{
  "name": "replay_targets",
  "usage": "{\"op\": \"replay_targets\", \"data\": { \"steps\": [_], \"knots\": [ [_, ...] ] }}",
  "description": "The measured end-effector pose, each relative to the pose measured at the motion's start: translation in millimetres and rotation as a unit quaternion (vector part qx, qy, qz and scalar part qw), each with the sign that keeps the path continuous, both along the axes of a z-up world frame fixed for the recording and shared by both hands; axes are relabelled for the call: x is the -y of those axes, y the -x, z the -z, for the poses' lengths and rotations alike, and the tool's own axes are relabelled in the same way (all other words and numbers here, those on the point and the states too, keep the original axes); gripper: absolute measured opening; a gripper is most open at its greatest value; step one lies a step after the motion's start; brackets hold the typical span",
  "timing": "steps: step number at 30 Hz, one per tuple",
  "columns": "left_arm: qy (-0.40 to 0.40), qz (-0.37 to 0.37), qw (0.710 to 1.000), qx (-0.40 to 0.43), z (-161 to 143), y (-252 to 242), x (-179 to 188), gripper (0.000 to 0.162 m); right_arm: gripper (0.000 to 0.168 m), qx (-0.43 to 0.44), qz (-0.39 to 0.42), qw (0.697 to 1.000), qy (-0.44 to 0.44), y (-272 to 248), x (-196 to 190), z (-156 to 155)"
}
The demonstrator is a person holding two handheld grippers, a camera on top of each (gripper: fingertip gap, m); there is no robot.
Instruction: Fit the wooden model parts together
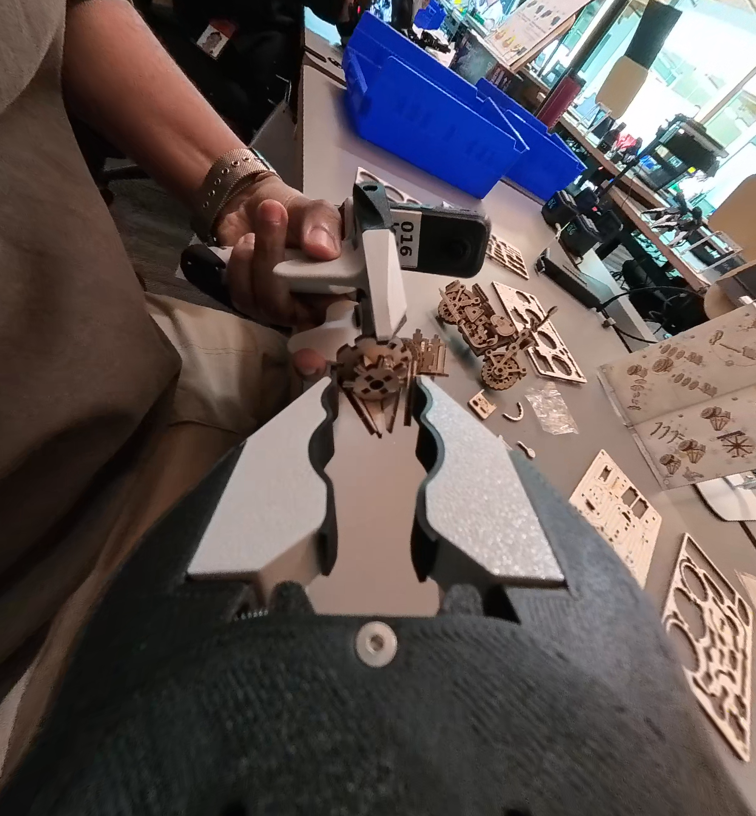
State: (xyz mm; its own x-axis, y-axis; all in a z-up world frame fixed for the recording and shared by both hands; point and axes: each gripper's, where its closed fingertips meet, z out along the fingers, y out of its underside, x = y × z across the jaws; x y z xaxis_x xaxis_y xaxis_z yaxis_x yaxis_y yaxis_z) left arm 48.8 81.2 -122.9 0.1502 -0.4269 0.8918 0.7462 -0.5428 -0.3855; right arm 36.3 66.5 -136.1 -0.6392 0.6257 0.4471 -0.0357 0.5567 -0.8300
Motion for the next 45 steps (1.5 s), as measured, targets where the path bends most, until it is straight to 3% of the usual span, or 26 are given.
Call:
{"op": "replay_targets", "data": {
  "steps": [4,7,12,15,19,25,29,45],
  "knots": [
    [-0.011,-0.015,0.999,-0.029,-2,1,-1,0.032,0.032,0.012,0.003,1.0,0.021,2,-3,-2],
    [-0.026,-0.055,0.992,-0.108,0,7,-3,0.042,0.032,0.022,0.009,0.999,0.036,3,-7,-4],
    [-0.093,-0.158,0.926,-0.329,-2,25,0,0.046,0.033,0.065,0.005,0.993,0.096,1,-12,-6],
    [-0.136,-0.163,0.9,-0.38,-6,16,3,0.046,0.032,0.084,-0.008,0.988,0.125,-2,-10,-8],
    [-0.178,-0.147,0.887,-0.4,-11,0,9,0.048,0.032,0.099,-0.03,0.985,0.139,-8,-4,-6],
    [-0.181,-0.119,0.881,-0.422,-2,-14,9,0.046,0.032,0.115,-0.065,0.975,0.179,-15,4,-10],
    [-0.185,-0.131,0.879,-0.42,-6,-13,10,0.035,0.032,0.124,-0.073,0.972,0.188,-16,7,-9],
    [-0.186,-0.147,0.876,-0.419,-11,-7,9,0.033,0.032,0.125,-0.072,0.965,0.218,-12,6,-16]
  ]
}}
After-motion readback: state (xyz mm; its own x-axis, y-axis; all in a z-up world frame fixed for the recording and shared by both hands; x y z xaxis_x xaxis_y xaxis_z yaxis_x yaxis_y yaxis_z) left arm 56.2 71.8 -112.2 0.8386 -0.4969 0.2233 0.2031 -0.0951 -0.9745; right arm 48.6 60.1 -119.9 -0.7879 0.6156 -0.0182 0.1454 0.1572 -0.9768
